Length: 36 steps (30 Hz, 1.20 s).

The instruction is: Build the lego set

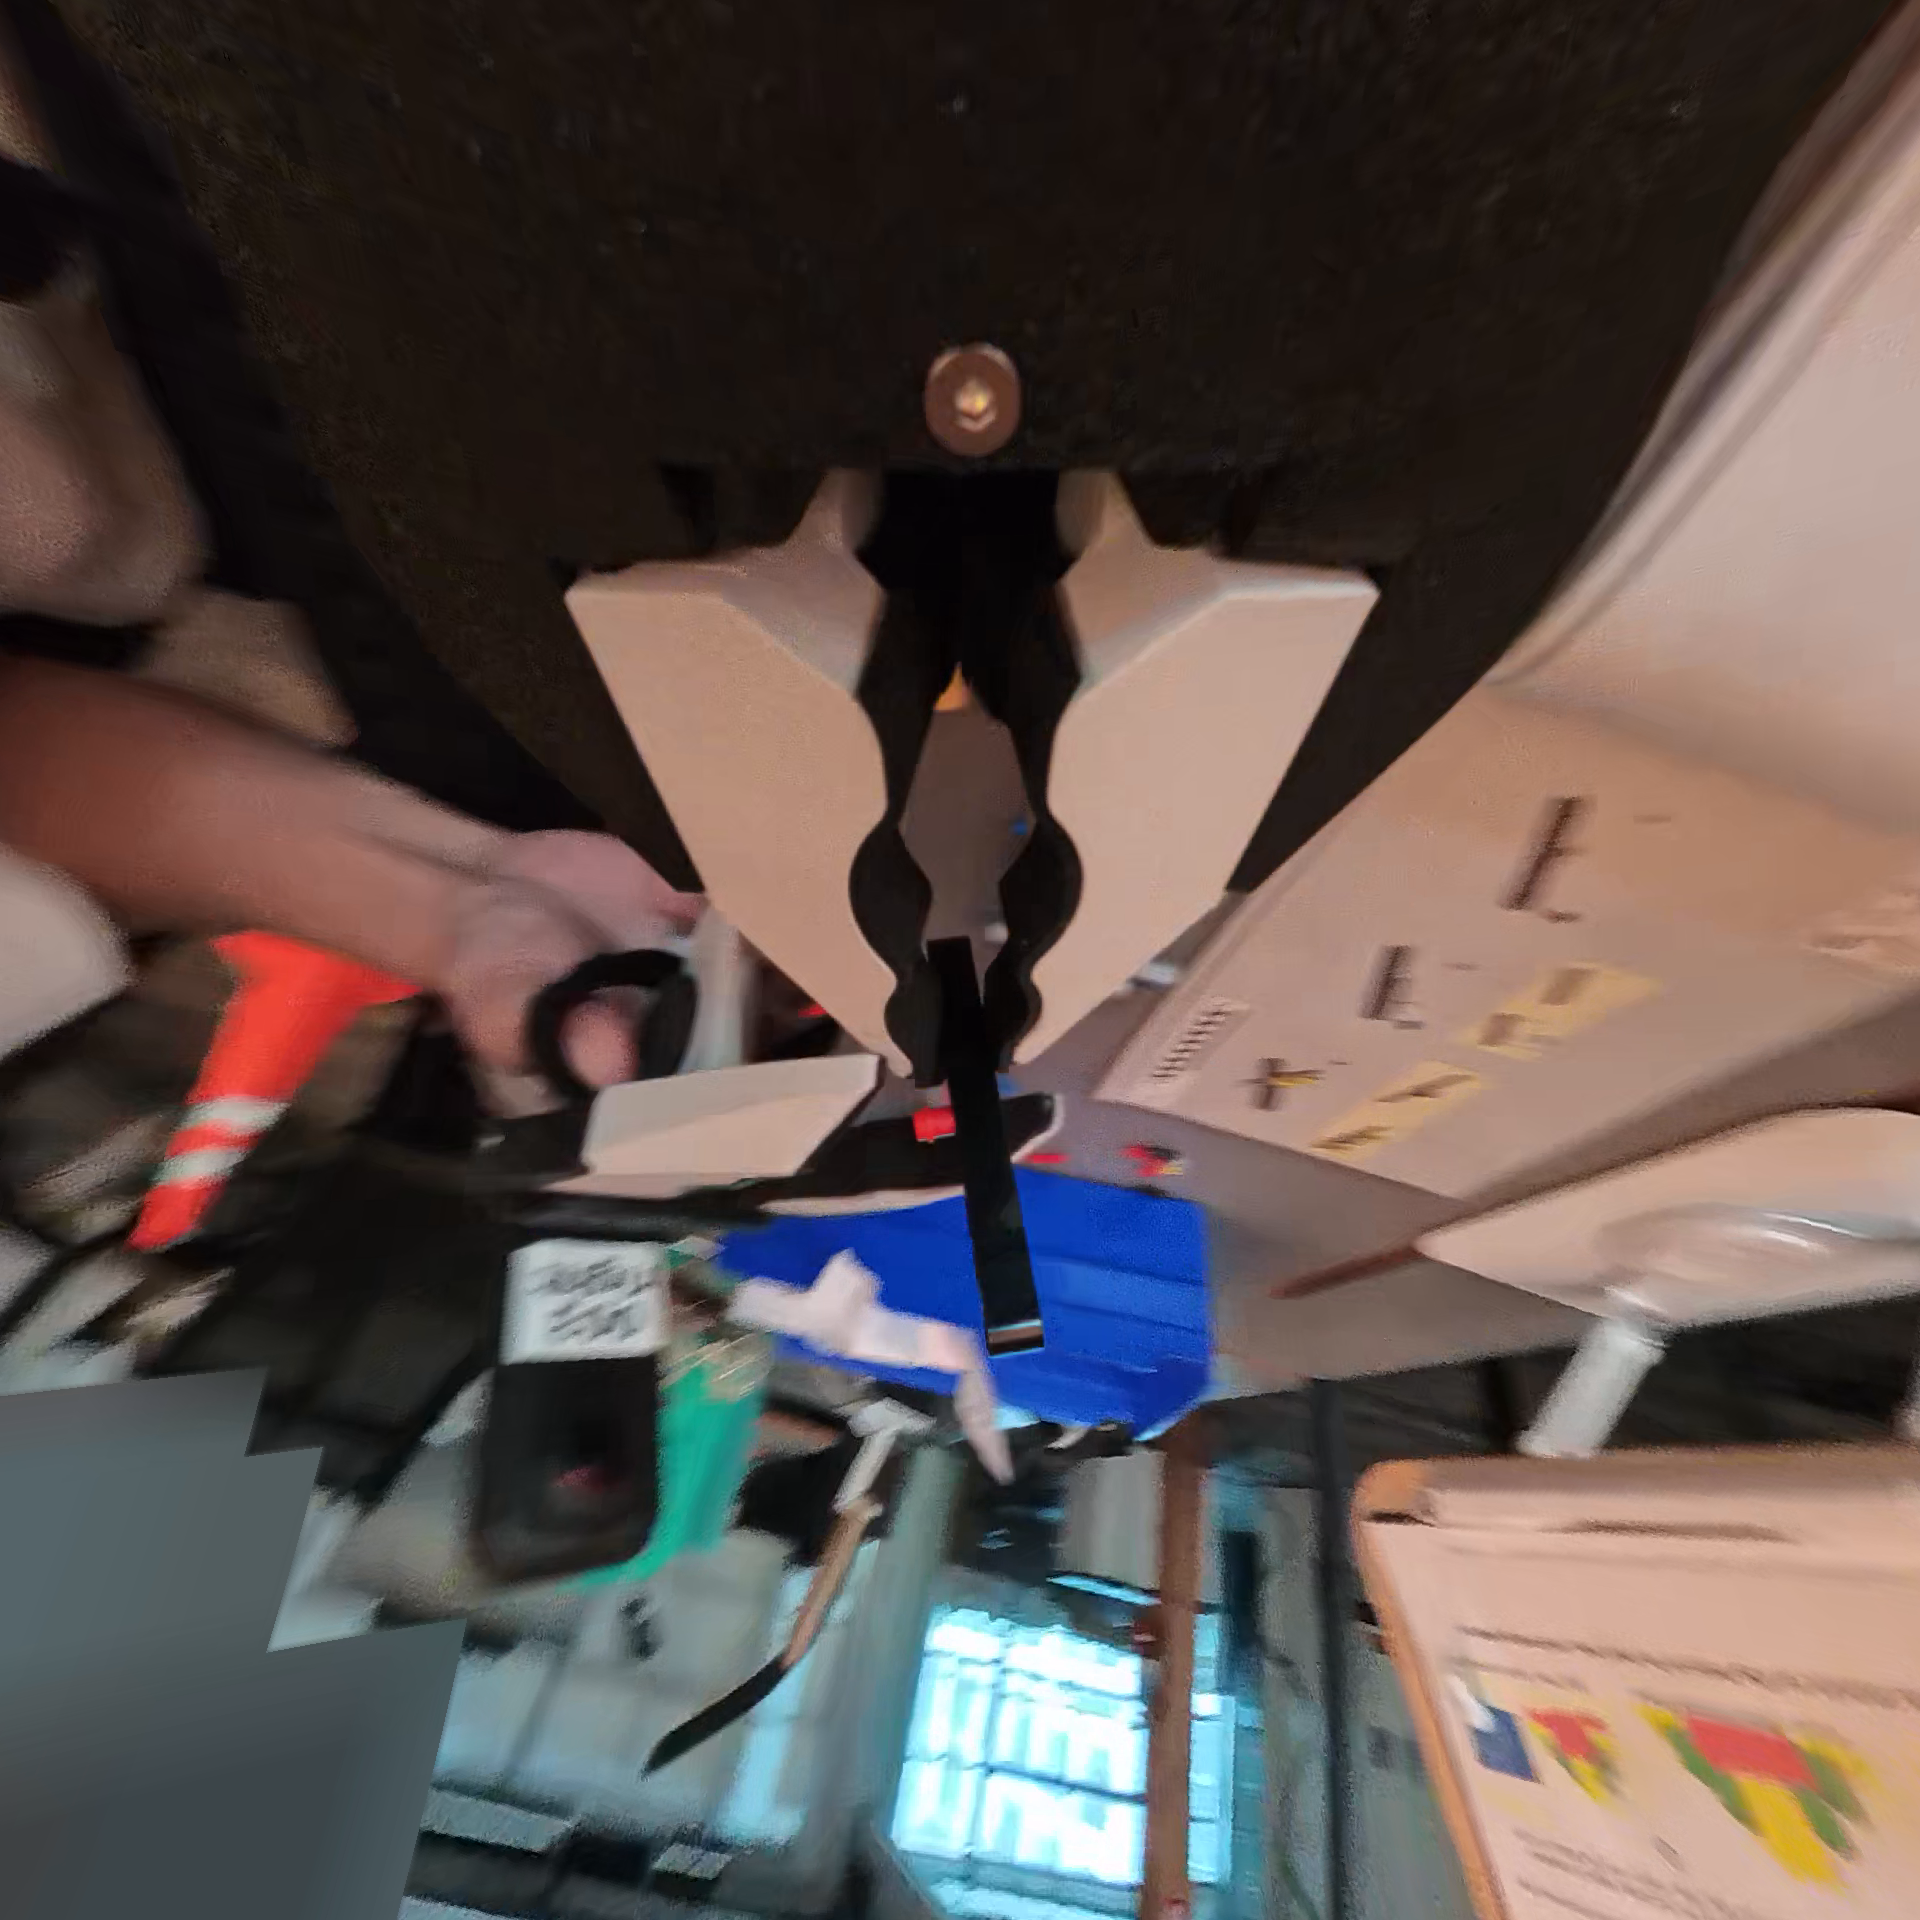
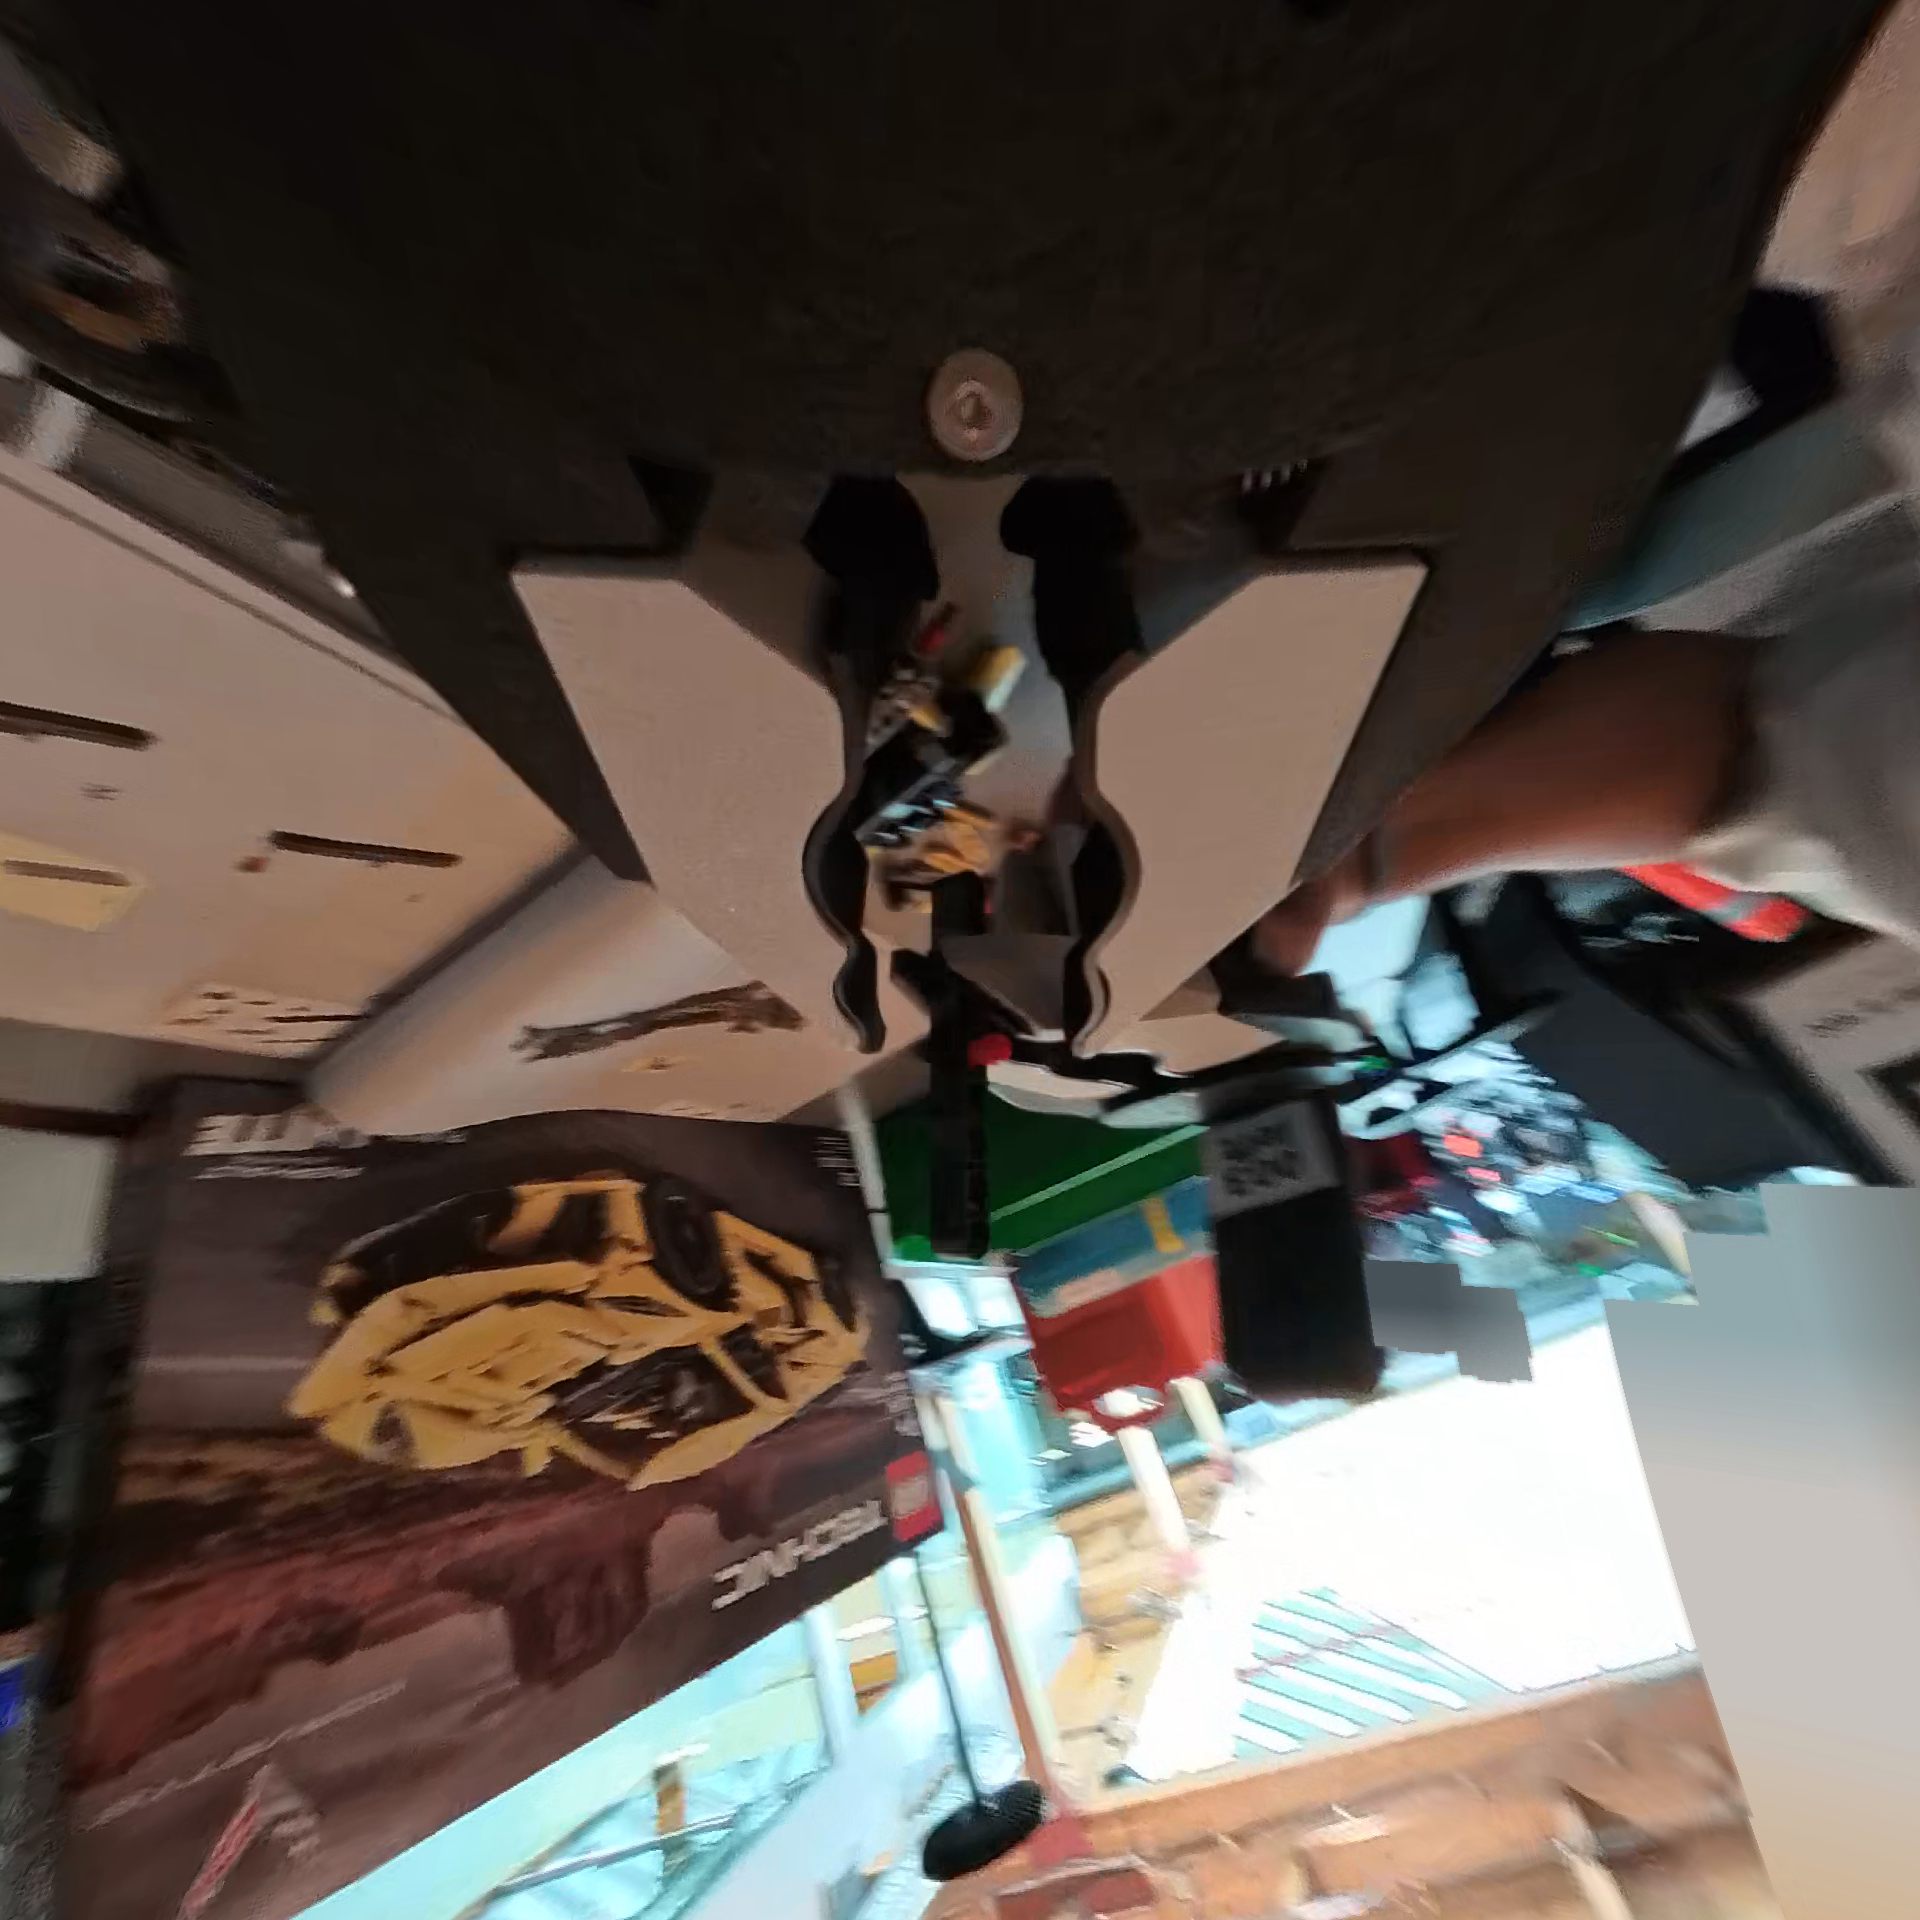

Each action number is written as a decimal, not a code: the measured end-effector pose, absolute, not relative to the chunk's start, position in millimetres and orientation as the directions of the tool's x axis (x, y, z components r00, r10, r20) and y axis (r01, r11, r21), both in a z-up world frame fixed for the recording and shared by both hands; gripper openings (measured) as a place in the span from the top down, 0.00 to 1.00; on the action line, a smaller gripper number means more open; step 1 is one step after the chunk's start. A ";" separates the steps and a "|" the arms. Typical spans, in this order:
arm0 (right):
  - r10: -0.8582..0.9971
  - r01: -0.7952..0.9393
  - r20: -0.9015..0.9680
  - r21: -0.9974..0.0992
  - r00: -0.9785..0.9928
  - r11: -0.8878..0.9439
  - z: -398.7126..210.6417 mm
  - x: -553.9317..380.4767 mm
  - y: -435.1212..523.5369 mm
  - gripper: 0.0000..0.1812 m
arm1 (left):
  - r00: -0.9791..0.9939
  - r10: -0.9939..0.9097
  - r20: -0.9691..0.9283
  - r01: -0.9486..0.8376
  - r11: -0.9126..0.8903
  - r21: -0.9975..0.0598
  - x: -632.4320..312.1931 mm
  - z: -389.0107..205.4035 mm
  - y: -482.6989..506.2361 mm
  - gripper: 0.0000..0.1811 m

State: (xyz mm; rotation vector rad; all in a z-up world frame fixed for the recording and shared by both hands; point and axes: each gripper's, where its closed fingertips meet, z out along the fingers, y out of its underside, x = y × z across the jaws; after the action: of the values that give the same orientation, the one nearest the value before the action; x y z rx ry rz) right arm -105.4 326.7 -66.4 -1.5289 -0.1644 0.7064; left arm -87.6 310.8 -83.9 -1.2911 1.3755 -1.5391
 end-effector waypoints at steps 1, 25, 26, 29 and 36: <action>0.562 -0.362 -0.370 -0.923 0.740 -0.130 -62.1 -108.4 323.0 0.81 | -0.321 -0.900 0.294 -0.110 -0.273 -0.956 -90.3 -77.9 304.8 0.96; 0.674 -0.522 -0.558 -0.803 0.485 -0.289 -60.2 -111.9 313.4 0.95 | -0.433 -0.782 0.448 -0.166 -0.419 -0.892 -93.4 -74.6 286.6 0.96; 0.675 -0.522 -0.557 -0.803 0.485 -0.287 -60.0 -112.2 313.2 0.95 | -0.435 -0.780 0.450 -0.167 -0.421 -0.892 -93.6 -74.4 286.5 0.96; 0.674 -0.530 -0.557 -0.800 0.485 -0.280 -58.9 -112.1 314.5 0.95 | -0.434 -0.780 0.452 -0.164 -0.425 -0.890 -94.1 -73.5 287.2 0.96; 0.624 -0.629 -0.640 -0.722 0.448 -0.289 -59.2 -99.5 322.3 0.89 | -0.392 -0.795 0.463 -0.168 -0.433 -0.886 -91.9 -78.7 297.0 0.96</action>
State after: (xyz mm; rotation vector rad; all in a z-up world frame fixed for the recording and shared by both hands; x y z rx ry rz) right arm -99.5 322.3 -59.2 -1.4091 0.0052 1.2198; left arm -91.9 297.0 -78.7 -1.3793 1.3217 -1.8763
